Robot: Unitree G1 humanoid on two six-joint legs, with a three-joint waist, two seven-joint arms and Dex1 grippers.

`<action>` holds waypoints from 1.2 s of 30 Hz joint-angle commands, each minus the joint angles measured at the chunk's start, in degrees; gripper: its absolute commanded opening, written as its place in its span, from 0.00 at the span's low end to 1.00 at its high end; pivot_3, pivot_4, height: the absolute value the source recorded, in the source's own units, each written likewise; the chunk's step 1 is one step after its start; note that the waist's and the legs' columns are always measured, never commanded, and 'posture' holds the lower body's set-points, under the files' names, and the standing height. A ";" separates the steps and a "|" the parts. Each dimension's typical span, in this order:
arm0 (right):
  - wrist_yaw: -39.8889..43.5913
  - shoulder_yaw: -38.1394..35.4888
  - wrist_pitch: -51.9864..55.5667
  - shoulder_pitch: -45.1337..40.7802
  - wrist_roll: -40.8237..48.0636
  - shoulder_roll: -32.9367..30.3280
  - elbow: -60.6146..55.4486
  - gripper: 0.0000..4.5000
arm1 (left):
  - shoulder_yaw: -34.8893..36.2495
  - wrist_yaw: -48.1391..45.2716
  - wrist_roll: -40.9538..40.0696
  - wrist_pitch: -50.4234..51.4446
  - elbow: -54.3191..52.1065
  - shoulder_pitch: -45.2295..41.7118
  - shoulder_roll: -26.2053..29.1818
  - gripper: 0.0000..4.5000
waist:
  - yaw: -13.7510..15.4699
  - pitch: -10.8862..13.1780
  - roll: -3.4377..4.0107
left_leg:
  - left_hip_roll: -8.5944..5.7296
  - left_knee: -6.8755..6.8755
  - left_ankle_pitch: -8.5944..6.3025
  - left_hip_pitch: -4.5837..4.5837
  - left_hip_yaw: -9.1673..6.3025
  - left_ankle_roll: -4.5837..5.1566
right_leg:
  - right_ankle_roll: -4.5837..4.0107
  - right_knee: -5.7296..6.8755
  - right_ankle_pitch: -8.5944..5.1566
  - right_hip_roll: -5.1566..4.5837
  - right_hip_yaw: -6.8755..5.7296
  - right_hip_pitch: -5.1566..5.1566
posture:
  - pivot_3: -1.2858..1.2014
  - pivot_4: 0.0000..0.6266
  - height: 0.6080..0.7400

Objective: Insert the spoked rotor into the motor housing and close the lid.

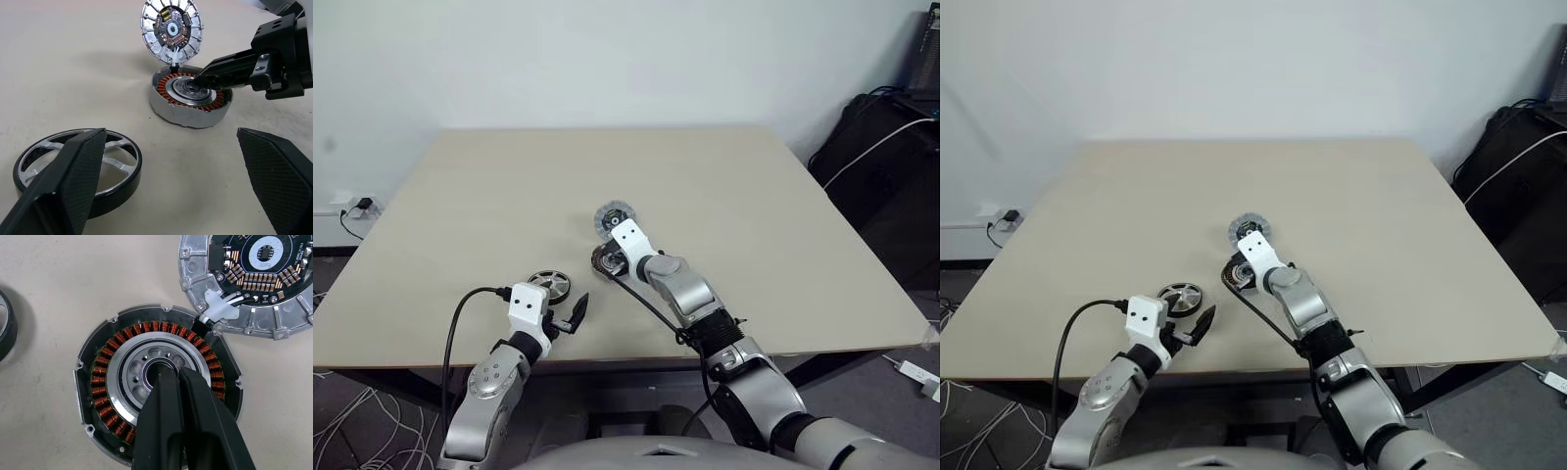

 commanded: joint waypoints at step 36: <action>-1.25 -0.31 -4.07 -1.84 -0.04 1.48 1.42 0.01 | 0.18 0.08 0.14 -1.11 -1.61 -0.44 -0.17 1.00 | -0.01 0.00 0.00 | 0.00 0.00 0.01 0.00 0.00 -0.01 | 0.01 0.01 0.01 0.00 0.00 0.00 | 0.52 0.00 1.00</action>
